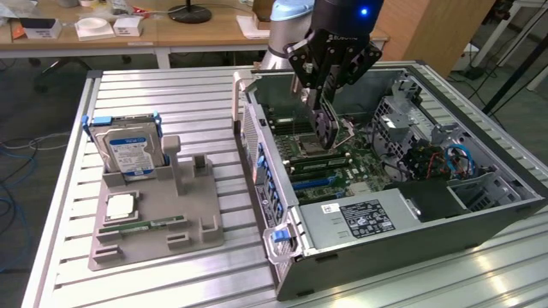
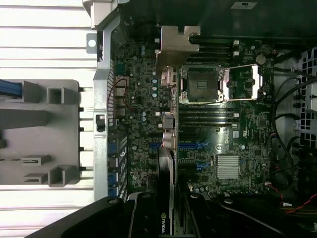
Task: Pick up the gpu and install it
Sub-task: 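Pick up the gpu and move the gpu toward the slot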
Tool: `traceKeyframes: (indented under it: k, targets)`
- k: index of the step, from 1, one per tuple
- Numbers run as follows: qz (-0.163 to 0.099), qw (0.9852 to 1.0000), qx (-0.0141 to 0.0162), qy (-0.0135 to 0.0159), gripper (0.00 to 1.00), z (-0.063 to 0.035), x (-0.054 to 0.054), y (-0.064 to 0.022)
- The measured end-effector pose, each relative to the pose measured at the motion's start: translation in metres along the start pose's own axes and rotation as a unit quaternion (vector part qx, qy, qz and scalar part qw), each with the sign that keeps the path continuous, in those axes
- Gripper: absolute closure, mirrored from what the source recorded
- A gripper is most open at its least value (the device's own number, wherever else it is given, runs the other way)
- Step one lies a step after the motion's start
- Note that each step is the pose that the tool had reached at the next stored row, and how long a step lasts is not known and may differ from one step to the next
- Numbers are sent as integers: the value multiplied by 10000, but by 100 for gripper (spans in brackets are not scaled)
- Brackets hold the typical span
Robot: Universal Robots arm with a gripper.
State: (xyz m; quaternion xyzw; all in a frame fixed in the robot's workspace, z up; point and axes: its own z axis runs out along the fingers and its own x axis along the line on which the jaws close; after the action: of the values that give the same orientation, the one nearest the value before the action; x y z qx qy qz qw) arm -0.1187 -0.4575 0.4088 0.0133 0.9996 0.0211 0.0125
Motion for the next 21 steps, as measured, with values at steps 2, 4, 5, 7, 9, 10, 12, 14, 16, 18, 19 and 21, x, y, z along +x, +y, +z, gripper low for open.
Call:
traceKeyframes:
  k: [2, 4, 5, 7, 9, 10, 12, 14, 16, 18, 19, 21]
  targets:
    - [0, 10000, 0, 0, 74, 1, -27, 1]
    - [0, 10000, 0, 0, 74, 1, -51, 1]
    - [-1, 10000, 0, 0, 74, 1, -64, 1]
    - [-1, 10000, 0, 0, 74, 2, -88, 2]
    - [-1, 10000, 0, 0, 74, 3, -113, 3]
    - [-1, 10000, 0, 0, 74, 3, -125, 3]
    - [0, 10000, 0, 0, 74, 4, -148, 4]
    - [0, 10000, 0, 0, 74, 4, -170, 4]
    - [0, 10000, 0, 0, 74, 4, -191, 5]
    - [0, 10000, 0, 0, 74, 5, -211, 5]
    - [0, 10000, 0, 0, 74, 5, -221, 6]
    - [-1, 10000, 0, 0, 74, 6, -241, 6]
